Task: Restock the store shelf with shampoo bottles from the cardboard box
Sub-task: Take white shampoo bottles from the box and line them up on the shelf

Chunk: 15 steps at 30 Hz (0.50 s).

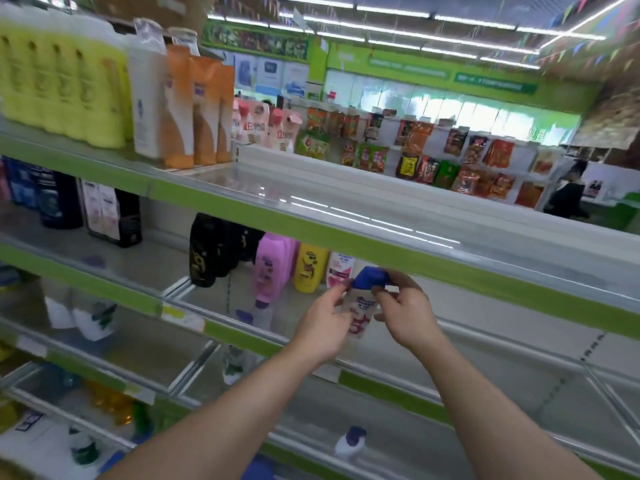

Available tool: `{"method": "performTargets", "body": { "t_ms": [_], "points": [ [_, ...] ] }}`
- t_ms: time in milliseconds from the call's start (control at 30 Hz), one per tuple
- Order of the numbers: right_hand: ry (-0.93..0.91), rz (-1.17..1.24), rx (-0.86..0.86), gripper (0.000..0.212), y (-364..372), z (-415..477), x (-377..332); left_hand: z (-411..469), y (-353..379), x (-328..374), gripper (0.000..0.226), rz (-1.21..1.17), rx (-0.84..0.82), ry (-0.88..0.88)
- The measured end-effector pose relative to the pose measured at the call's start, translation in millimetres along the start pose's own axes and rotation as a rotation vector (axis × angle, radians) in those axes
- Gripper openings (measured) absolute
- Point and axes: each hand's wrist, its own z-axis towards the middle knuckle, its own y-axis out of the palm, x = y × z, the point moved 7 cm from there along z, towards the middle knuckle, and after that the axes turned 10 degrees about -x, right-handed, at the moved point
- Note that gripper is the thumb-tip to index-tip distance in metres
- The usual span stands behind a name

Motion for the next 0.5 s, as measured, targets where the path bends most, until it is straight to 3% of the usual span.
{"method": "performTargets", "body": {
  "t_ms": [133,200,267,333,500],
  "points": [
    [0.152,0.129,0.031,0.014,20.3,34.3,8.6,33.0,-17.2,-15.1,0.053,-0.022,-0.005,-0.040],
    [0.218,0.122,0.043,0.022,27.2,51.1,15.0,50.5,-20.9,-21.5,0.059,-0.043,-0.038,-0.034],
    [0.310,-0.019,-0.022,0.031,32.5,59.0,11.4,64.0,-25.1,-26.3,0.064,-0.037,-0.050,-0.035],
    [0.351,-0.128,-0.055,0.025,36.7,66.6,10.1,74.2,-30.0,-32.9,0.066,-0.041,-0.043,-0.051],
    [0.289,-0.418,-0.041,0.039,47.9,80.3,-2.1,92.1,-39.2,-41.6,0.064,0.040,-0.024,-0.029]
  ]
}}
